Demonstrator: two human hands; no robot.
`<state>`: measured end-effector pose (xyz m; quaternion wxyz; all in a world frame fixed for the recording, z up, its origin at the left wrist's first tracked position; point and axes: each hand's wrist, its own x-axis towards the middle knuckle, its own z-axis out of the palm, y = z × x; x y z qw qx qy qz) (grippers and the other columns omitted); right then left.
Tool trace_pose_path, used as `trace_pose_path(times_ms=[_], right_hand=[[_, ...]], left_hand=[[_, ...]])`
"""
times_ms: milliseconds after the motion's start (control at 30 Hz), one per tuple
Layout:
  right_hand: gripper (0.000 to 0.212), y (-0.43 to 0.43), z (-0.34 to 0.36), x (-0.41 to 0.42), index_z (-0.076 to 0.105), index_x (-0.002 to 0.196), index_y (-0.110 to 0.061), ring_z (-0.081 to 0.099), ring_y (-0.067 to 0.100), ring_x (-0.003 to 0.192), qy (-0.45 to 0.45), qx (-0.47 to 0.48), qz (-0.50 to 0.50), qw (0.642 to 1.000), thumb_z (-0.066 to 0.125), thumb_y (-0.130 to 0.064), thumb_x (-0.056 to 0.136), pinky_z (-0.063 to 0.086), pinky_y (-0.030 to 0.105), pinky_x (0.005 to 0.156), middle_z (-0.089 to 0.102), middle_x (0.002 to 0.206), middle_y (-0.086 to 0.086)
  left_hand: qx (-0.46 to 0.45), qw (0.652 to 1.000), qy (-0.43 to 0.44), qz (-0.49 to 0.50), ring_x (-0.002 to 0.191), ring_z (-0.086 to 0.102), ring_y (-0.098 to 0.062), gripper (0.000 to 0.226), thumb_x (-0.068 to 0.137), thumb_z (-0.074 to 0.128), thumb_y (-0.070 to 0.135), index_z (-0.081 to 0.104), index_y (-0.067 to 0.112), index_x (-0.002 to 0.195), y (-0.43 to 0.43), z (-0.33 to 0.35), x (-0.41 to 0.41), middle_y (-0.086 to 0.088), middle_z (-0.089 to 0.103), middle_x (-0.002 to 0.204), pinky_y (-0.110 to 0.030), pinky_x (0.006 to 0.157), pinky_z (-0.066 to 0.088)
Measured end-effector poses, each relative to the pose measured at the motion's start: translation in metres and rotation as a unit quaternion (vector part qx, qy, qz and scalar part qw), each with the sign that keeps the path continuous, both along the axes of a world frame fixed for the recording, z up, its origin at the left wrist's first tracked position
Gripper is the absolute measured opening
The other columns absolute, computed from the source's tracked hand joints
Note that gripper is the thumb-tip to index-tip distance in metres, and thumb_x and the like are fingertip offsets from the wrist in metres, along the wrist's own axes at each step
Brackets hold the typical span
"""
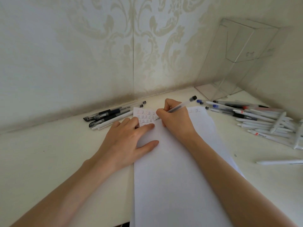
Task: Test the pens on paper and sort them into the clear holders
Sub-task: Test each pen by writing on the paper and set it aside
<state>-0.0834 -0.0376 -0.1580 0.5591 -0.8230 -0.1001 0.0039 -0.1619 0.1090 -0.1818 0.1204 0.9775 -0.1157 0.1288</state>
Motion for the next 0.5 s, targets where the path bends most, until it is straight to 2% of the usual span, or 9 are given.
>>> trace_pose_path(times_ms=[267, 500], right_hand=[[0.029, -0.0003, -0.0027, 0.0017, 0.033, 0.061, -0.013, 0.03, 0.005, 0.035, -0.001, 0.009, -0.01, 1.0, 0.055, -0.003, 0.077, 0.023, 0.016, 0.039, 0.038, 0.055, 0.013], [0.019, -0.0012, 0.0004, -0.0012, 0.04, 0.067, -0.007, 0.033, 0.003, 0.034, 0.014, -0.001, 0.009, 1.0, 0.056, -0.004, 0.077, 0.024, 0.014, 0.038, 0.044, 0.054, 0.014]], left_hand=[[-0.001, 1.0, -0.009, -0.003, 0.081, 0.054, -0.02, 0.06, 0.081, 0.031, 0.067, 0.06, 0.03, 0.119, -0.0003, -0.0018, 0.0008, 0.007, 0.047, 0.082, -0.032, 0.07, 0.037], [-0.005, 1.0, 0.004, -0.008, 0.084, 0.054, -0.021, 0.061, 0.081, 0.03, 0.067, 0.058, 0.031, 0.121, 0.0, -0.0006, 0.0007, 0.005, 0.051, 0.087, -0.034, 0.072, 0.038]])
